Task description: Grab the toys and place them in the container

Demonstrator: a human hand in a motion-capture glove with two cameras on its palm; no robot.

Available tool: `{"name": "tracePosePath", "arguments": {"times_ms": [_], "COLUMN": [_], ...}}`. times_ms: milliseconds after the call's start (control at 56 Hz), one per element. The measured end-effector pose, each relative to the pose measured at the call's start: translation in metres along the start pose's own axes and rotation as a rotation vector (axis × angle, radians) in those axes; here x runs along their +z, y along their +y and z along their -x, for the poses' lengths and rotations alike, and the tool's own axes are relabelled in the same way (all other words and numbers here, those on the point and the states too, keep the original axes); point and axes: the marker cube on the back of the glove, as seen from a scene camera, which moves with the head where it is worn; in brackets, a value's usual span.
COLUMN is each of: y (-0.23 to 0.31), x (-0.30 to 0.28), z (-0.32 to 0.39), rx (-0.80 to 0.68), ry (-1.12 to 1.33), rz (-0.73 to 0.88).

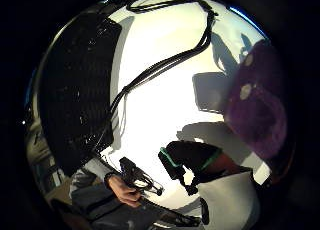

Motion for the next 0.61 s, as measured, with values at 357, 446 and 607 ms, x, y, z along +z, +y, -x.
{"name": "tracePosePath", "arguments": {"times_ms": [357,446,607], "y": [-0.003,-0.005,-0.01], "x": [0.017,0.017,0.017], "z": [0.003,0.006,0.009], "rx": [0.02,0.045,0.046], "ry": [-0.043,0.002,0.072], "rz": [-0.151,-0.179,-0.24]}}
